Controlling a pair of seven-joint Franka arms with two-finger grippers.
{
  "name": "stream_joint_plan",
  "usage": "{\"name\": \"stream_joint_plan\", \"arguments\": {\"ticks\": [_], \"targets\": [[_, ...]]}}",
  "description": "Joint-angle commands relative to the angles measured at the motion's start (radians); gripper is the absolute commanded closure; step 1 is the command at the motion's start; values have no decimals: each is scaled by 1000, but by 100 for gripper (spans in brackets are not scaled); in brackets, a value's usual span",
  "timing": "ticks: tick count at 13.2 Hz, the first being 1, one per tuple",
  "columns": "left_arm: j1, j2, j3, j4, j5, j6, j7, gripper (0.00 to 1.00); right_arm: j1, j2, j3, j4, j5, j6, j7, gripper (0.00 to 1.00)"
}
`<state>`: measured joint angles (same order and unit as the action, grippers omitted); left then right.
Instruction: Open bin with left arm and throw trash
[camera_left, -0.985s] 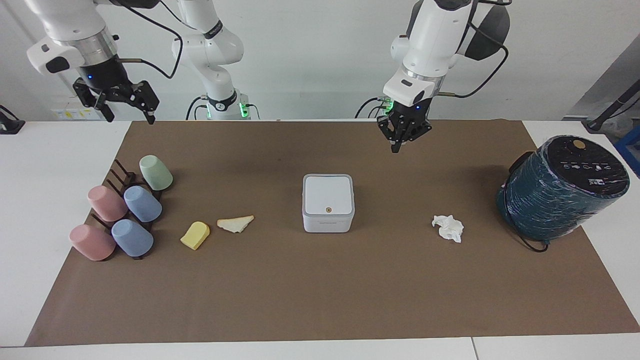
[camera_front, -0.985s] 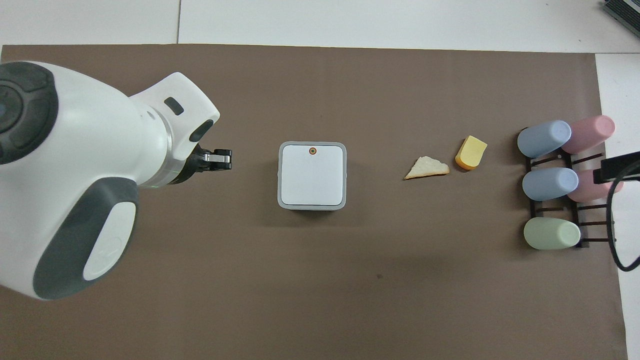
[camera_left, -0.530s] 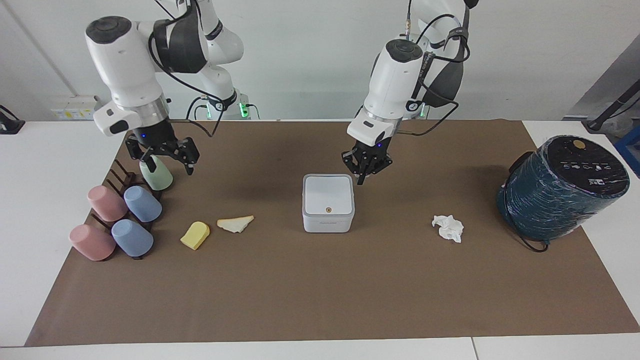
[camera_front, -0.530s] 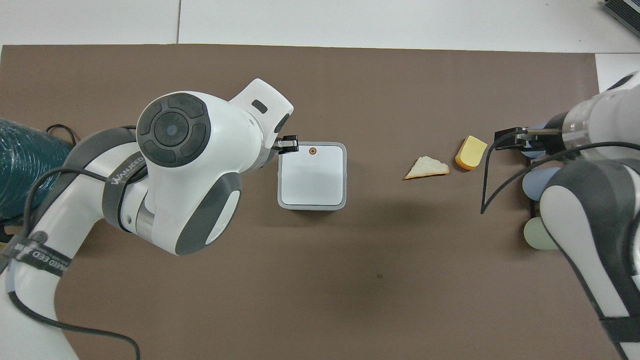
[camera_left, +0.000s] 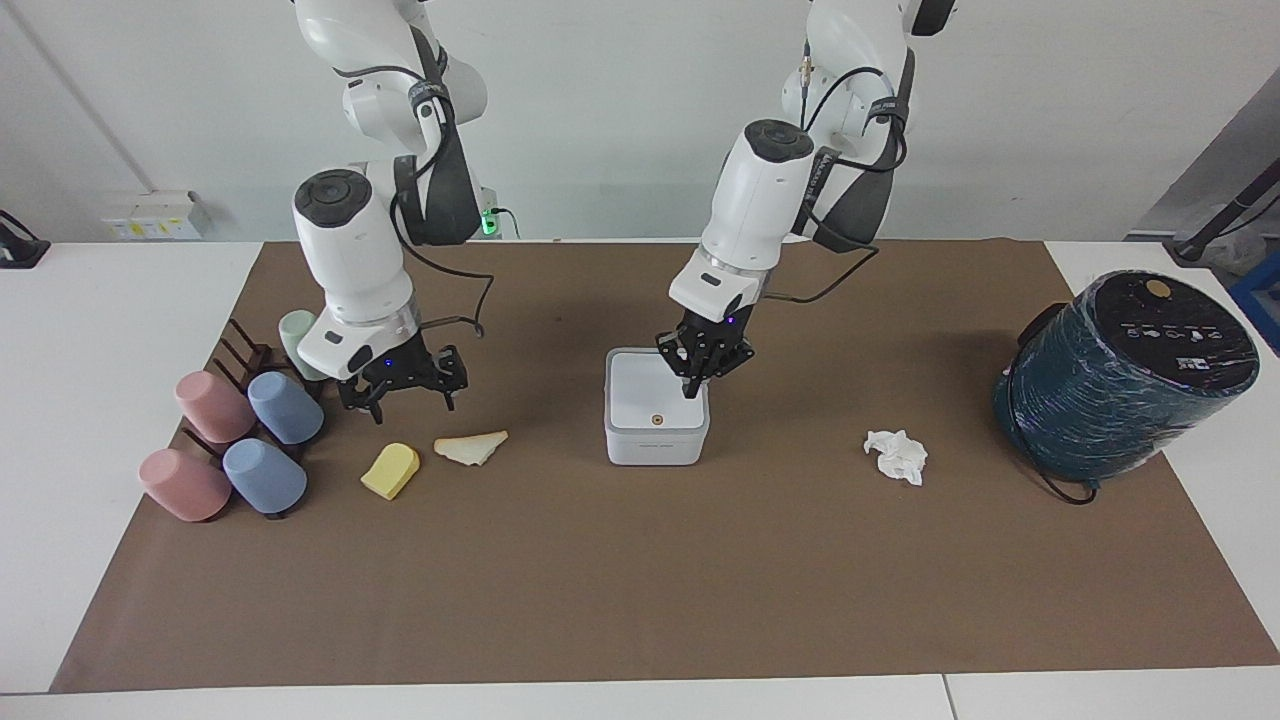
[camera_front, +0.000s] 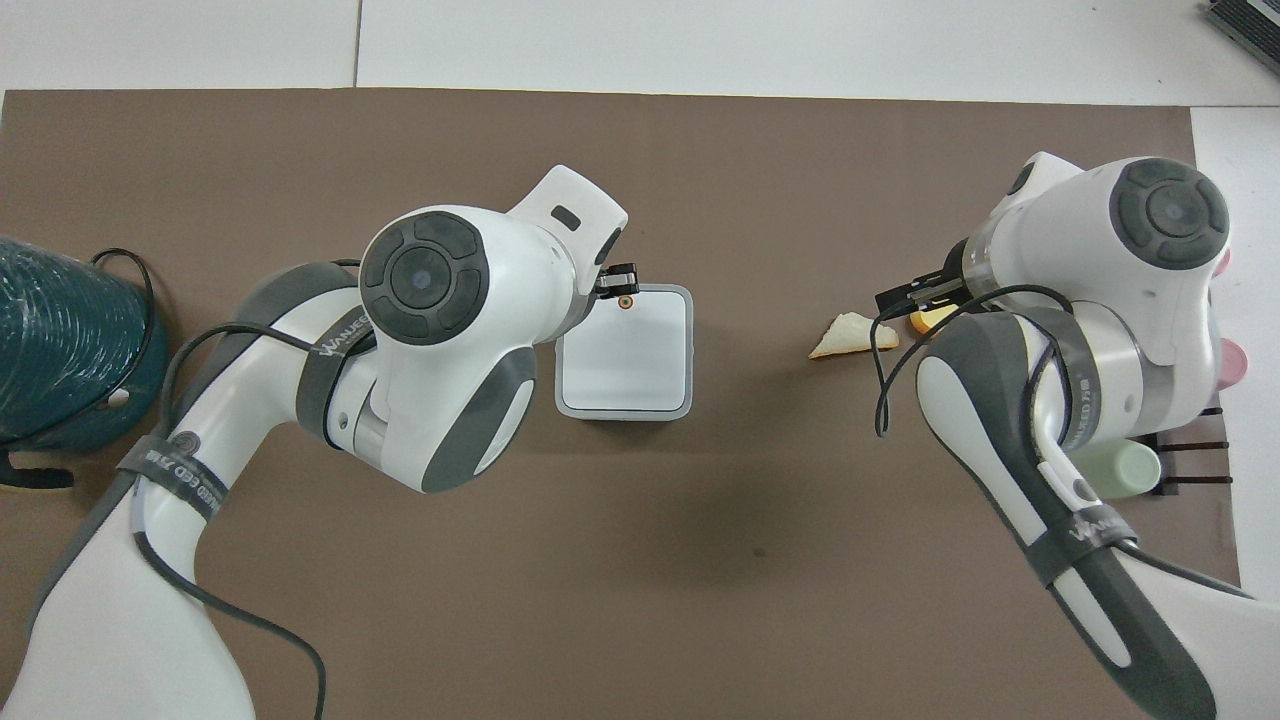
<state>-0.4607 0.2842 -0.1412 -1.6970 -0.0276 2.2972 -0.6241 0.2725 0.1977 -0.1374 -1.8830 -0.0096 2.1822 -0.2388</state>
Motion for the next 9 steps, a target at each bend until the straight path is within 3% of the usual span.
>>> {"name": "stream_joint_plan", "arguments": {"ticks": [1,3,9], "targets": [[-22,24,15,-7,-18,51,-15,100,-6,-3,-1,-80,43,48,-302,0],[-35,55,17,-9,-18,83,-26,100,-4,5,-1,-116,45,65,-400,0],[-52,96,17,-12,-17,116,-45,100,16,55,-1,-198,117,261,-567,0]]}}
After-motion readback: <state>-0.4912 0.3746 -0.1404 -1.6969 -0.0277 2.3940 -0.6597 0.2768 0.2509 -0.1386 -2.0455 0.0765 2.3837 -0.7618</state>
